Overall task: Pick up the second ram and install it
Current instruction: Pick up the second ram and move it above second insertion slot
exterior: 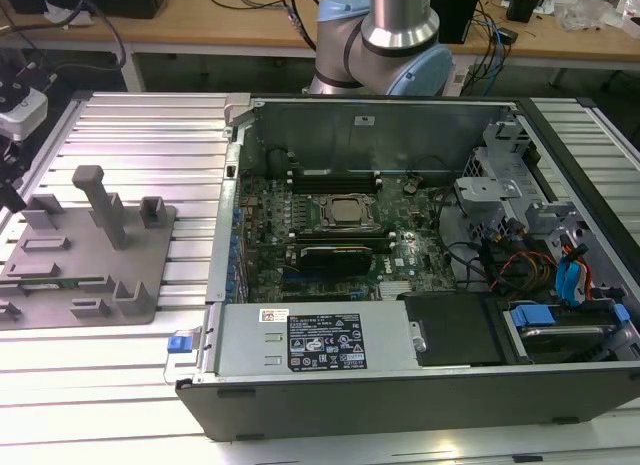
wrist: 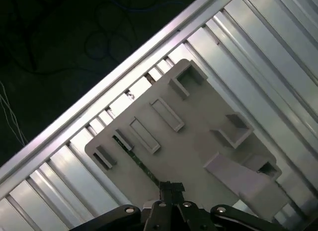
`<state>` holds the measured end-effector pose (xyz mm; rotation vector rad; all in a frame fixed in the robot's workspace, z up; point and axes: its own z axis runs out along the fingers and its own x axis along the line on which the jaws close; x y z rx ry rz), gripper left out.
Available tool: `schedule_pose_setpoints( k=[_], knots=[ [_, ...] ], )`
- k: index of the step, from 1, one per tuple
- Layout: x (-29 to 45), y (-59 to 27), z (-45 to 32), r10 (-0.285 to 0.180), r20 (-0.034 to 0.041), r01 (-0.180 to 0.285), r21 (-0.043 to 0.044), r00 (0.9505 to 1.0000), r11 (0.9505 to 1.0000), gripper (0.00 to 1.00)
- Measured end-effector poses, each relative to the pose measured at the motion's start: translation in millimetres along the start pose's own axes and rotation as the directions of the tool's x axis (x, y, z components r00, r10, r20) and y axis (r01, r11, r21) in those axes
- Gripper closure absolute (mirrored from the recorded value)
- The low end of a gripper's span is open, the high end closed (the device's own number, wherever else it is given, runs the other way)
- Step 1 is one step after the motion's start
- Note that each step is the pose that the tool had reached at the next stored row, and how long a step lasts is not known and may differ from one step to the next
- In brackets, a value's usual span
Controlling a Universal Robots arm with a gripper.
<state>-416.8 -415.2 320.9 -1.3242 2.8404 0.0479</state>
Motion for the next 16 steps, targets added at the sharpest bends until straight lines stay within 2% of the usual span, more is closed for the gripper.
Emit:
schedule_pose_setpoints(
  k=[3,5,7,8,10,12,14,15,16],
  knots=[
    [0.0,0.0,0.4,-0.071,-0.0017,0.071,-0.0014,0.9975,0.9975,0.92],
    [0.0,-0.1,1.0,-0.181,-0.0042,0.181,-0.0039,0.9834,0.9834,0.92],
    [0.0,-0.1,1.8,-0.273,-0.0061,0.273,-0.0062,0.9621,0.9621,0.92],
    [0.0,-0.1,2.1,-0.299,-0.0066,0.299,-0.0069,0.9541,0.9542,0.92],
    [0.1,-0.1,2.5,-0.337,-0.0073,0.337,-0.0080,0.9413,0.9413,0.92],
    [0.1,-0.1,3.6,-0.403,-0.0083,0.403,-0.0099,0.9150,0.9151,0.92],
    [0.1,-0.1,4.3,-0.441,-0.0090,0.441,-0.0110,0.8976,0.8976,0.92],
    [0.1,-0.2,5.6,-0.493,-0.0098,0.493,-0.0127,0.8698,0.8698,0.92],
    [0.1,-0.2,6.5,-0.526,-0.0105,0.526,-0.0139,0.8503,0.8503,0.92]
  ],
)
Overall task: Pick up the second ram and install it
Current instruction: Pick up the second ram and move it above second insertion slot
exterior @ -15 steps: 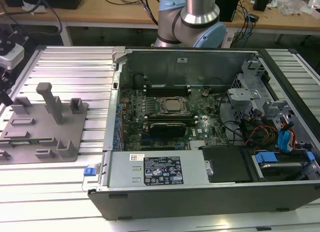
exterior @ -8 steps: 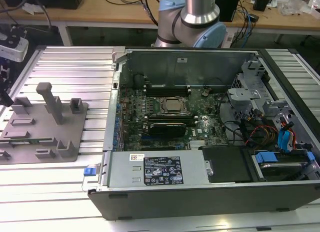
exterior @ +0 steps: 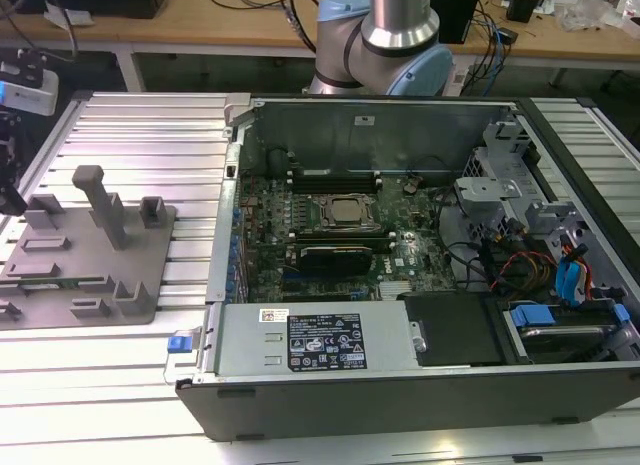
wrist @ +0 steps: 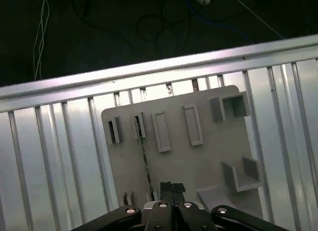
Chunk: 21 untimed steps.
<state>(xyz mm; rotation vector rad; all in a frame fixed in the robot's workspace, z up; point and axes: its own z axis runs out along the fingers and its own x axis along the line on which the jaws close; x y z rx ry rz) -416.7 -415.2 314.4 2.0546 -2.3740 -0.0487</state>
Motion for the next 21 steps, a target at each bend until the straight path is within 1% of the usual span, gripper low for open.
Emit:
schedule_pose_setpoints(
  k=[1,2,3,4,8,13,17,21],
  knots=[
    [0.0,0.0,1.2,-0.052,-0.0019,0.052,-0.0010,0.9986,0.9986,0.92],
    [0.0,0.0,2.2,-0.089,-0.0044,0.089,-0.0019,0.9960,0.9960,0.92],
    [0.0,0.1,2.9,-0.101,-0.0110,0.101,-0.0020,0.9948,0.9949,0.92],
    [0.1,-0.1,3.1,-0.103,-0.0135,0.103,-0.0021,0.9946,0.9947,0.92],
    [1.7,-0.3,4.4,-0.103,-0.0135,0.103,-0.0019,0.9946,0.9947,0.92],
    [1.9,-0.4,5.5,-0.103,-0.0135,0.103,-0.0020,0.9946,0.9947,0.92],
    [2.7,-0.6,11.1,-0.103,-0.0137,0.103,-0.0023,0.9946,0.9946,0.92],
    [2.8,-0.6,11.8,-0.103,-0.0136,0.103,-0.0022,0.9946,0.9947,0.92]
  ],
)
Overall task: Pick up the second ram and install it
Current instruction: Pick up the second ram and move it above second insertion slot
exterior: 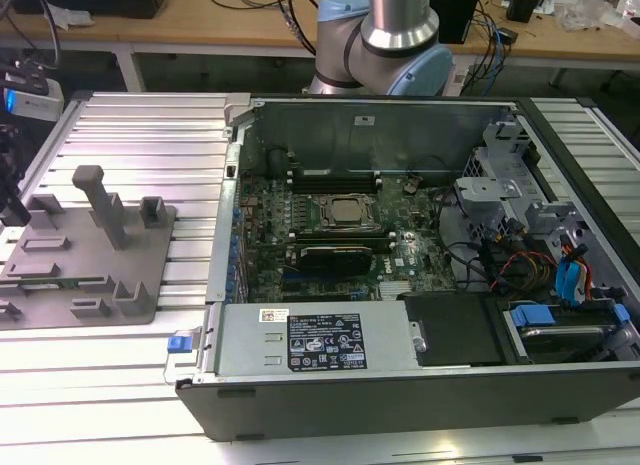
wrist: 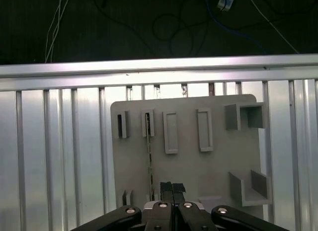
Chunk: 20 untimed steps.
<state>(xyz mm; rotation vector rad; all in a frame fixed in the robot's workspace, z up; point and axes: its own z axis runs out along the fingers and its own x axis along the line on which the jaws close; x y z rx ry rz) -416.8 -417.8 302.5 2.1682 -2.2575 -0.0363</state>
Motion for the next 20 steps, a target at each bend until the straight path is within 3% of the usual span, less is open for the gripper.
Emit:
schedule_pose_setpoints(
  k=[14,20],
  knots=[
    [0.1,0.1,5.5,0.000,0.0001,0.000,0.0001,1.0000,1.0000,0.92],
    [2.2,0.6,13.8,0.000,0.0001,0.000,0.0002,1.0000,1.0000,0.92]
  ],
)
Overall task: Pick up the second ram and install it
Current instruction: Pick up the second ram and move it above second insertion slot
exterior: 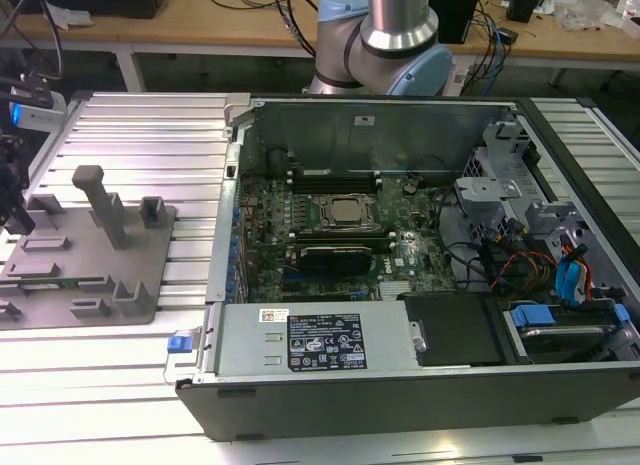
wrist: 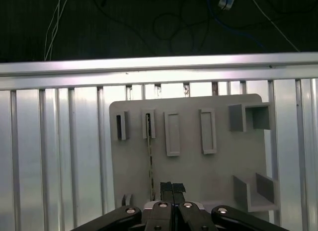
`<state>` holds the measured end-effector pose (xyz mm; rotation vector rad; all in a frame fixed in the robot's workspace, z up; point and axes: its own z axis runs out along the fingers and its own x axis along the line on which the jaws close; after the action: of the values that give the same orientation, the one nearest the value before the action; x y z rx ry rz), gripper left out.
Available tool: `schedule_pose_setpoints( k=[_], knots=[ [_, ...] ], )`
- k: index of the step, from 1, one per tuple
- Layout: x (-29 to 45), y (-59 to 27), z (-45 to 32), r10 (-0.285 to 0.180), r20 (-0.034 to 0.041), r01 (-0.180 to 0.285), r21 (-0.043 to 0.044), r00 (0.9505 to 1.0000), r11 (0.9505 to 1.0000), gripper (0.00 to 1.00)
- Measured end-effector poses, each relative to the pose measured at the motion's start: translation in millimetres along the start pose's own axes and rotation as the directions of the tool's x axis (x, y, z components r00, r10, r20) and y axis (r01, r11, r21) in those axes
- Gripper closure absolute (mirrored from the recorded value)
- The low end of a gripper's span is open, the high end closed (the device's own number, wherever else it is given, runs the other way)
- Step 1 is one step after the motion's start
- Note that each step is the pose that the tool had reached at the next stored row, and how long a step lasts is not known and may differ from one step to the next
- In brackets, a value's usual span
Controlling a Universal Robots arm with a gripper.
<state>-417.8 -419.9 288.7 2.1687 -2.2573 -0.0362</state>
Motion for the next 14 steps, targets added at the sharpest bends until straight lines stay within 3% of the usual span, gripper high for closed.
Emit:
schedule_pose_setpoints(
  k=[14],
  knots=[
    [9.0,0.9,17.4,-0.003,0.0002,0.003,0.0001,1.0000,1.0000,0.92]
  ],
)
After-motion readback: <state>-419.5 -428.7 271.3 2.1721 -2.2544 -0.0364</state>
